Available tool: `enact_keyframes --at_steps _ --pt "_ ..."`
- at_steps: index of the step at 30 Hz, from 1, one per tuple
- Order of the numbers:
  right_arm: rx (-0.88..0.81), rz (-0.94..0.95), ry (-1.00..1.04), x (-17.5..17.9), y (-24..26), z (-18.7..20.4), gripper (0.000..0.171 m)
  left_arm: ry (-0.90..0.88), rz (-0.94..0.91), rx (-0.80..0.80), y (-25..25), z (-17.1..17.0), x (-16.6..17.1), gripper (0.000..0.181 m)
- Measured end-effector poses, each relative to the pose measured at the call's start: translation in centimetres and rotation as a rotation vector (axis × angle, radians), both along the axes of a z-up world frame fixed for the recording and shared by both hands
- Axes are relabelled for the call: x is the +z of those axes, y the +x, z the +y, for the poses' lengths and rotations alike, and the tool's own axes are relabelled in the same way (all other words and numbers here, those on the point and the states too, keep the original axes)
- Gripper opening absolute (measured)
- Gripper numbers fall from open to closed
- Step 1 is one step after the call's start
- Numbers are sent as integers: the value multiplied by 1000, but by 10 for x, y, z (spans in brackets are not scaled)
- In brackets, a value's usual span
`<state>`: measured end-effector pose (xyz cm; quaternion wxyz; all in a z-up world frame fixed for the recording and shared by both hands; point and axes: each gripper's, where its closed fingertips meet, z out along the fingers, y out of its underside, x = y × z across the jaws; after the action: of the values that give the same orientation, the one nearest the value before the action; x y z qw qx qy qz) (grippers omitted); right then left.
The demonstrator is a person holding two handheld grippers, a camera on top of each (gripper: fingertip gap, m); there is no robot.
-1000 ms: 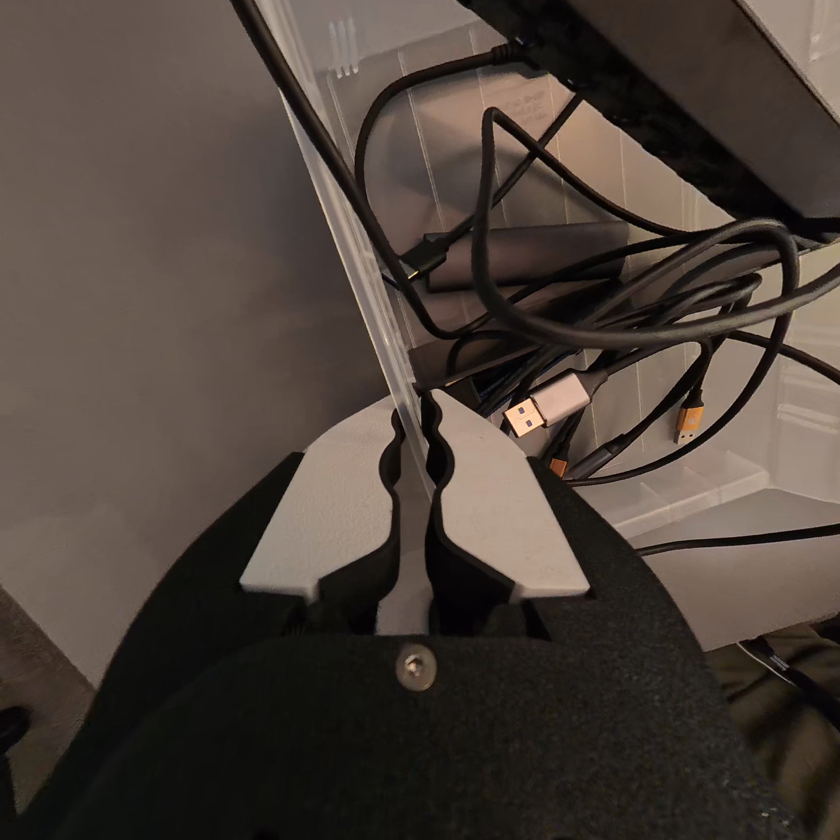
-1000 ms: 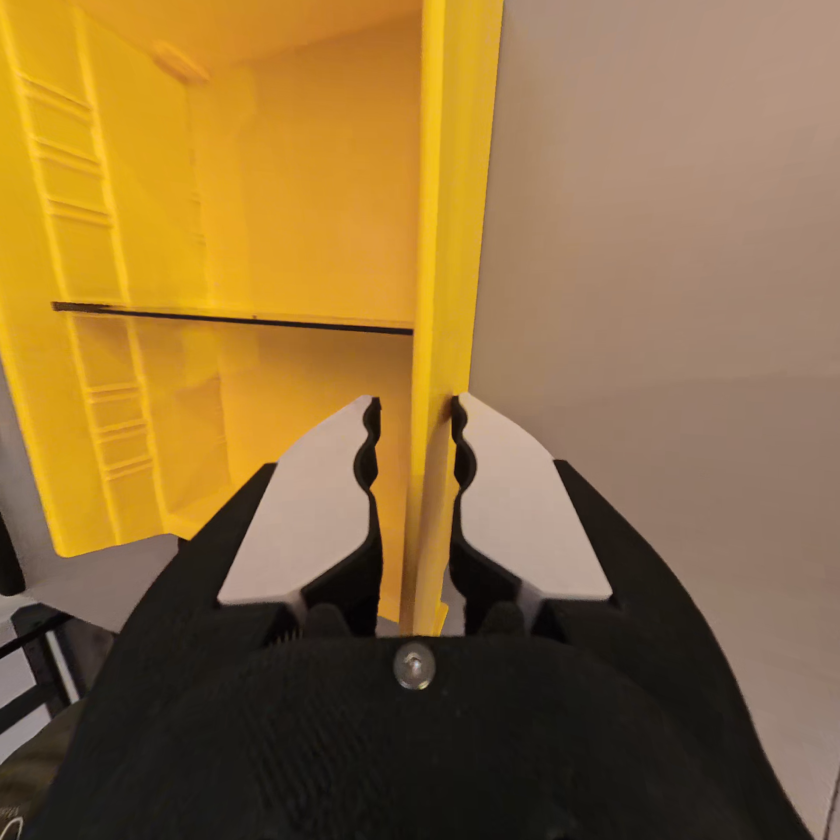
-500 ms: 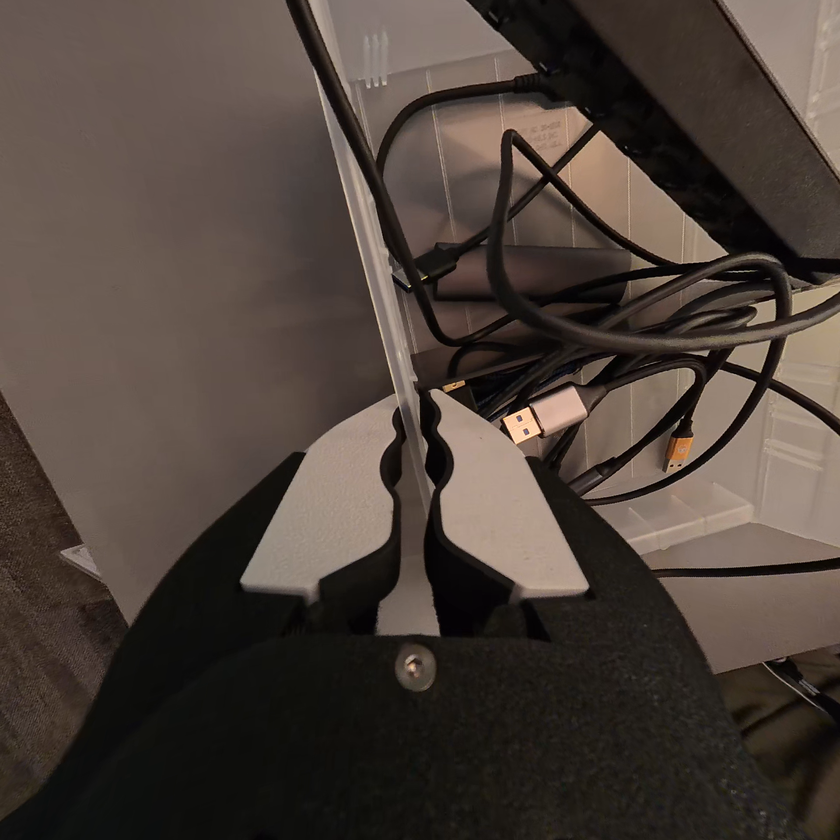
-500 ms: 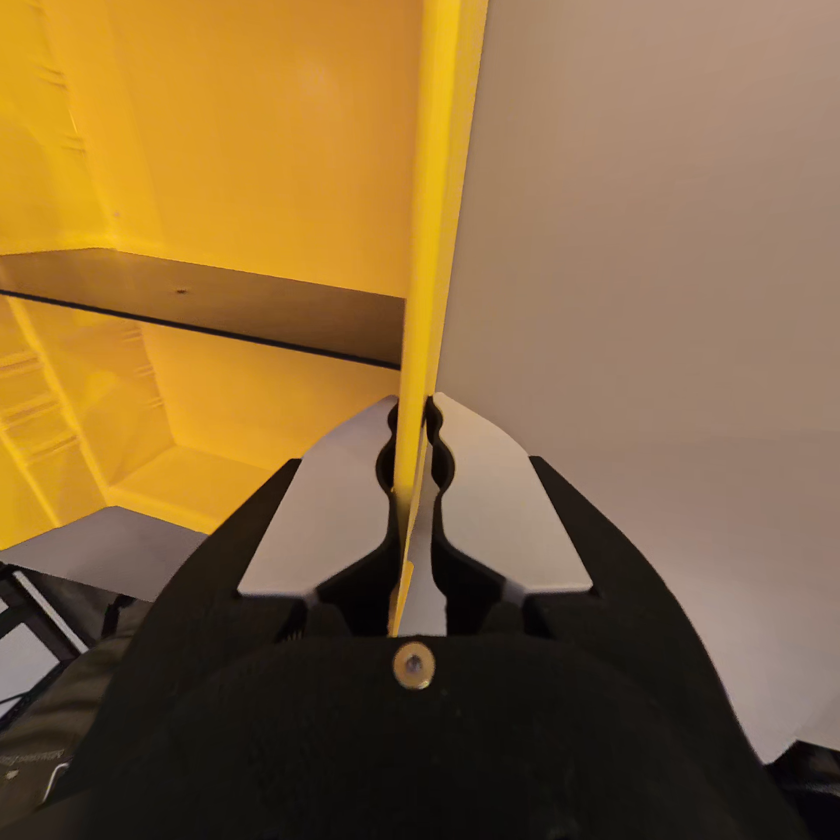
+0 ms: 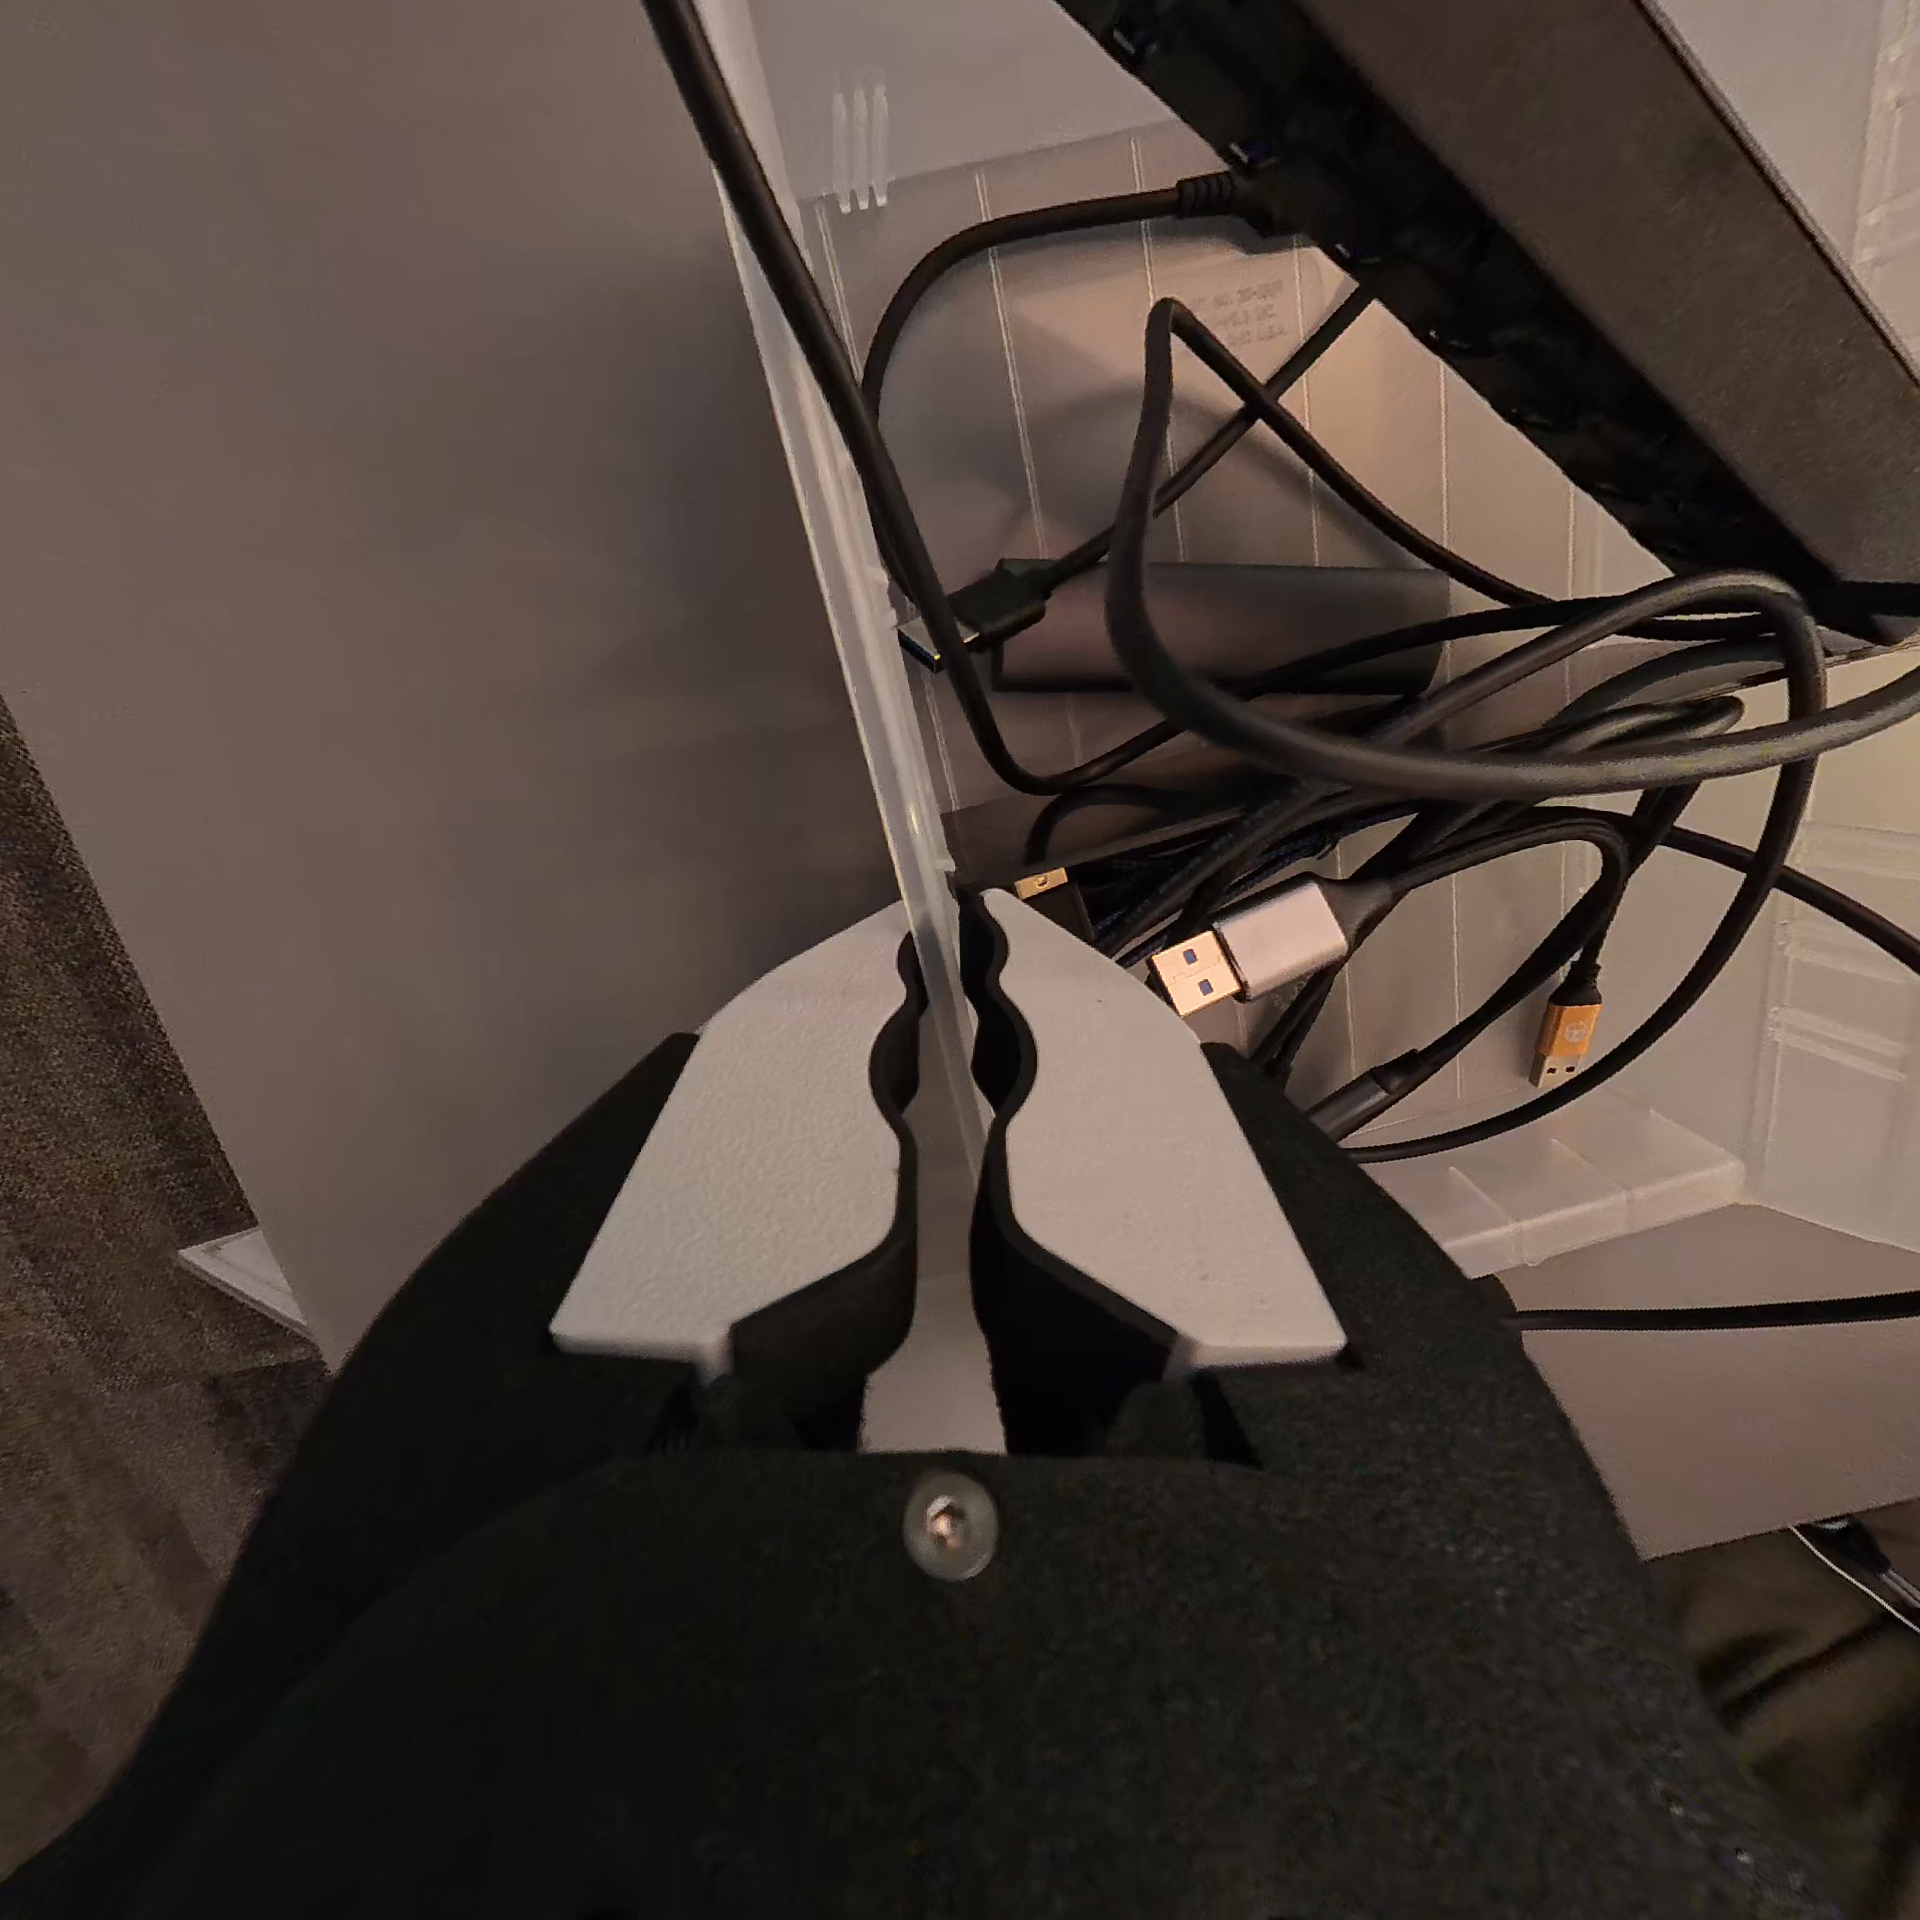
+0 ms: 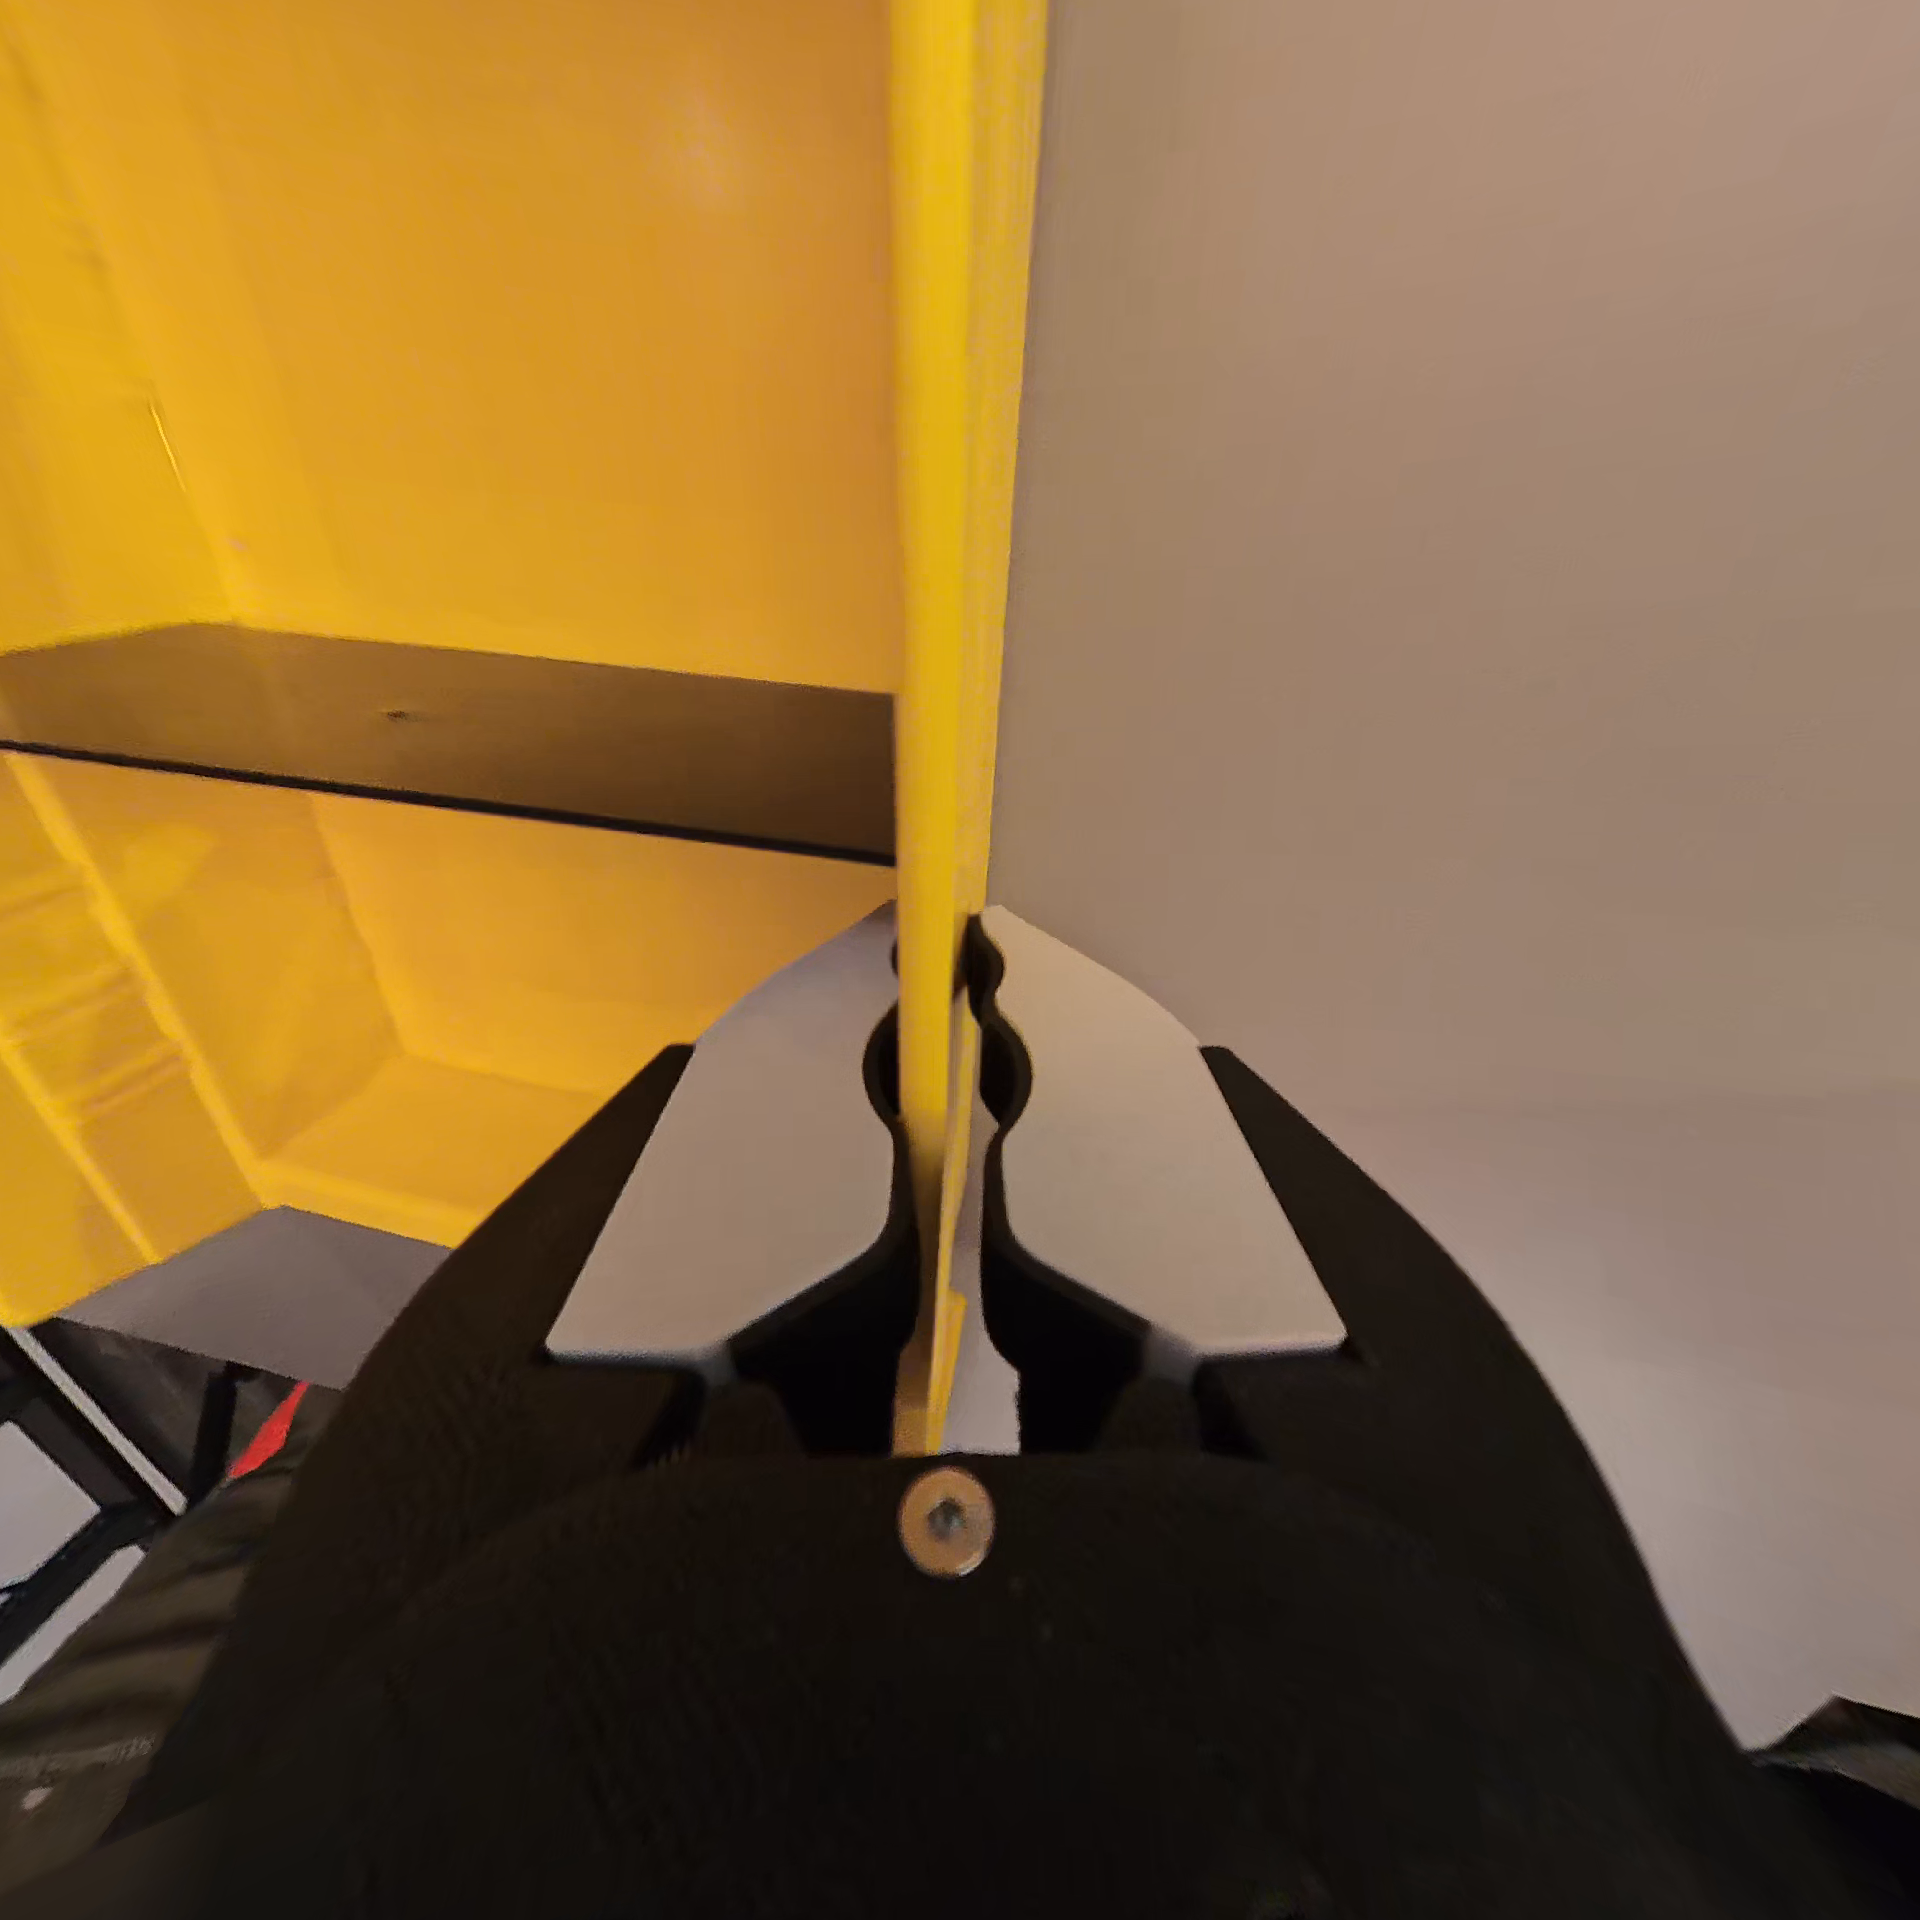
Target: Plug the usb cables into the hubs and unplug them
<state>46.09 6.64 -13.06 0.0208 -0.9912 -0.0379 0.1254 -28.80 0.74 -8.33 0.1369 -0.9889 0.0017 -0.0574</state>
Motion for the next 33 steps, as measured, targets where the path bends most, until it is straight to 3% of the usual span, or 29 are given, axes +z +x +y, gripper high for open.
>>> enact_keyframes --at_steps 20,33 --pt "-87 74 17 2 15 1 10 7 35 -3 -13 -7 -1 5" --pt "-111 111 4 3 22 -7 14 16 280 -116 -23 -3 -2 13"
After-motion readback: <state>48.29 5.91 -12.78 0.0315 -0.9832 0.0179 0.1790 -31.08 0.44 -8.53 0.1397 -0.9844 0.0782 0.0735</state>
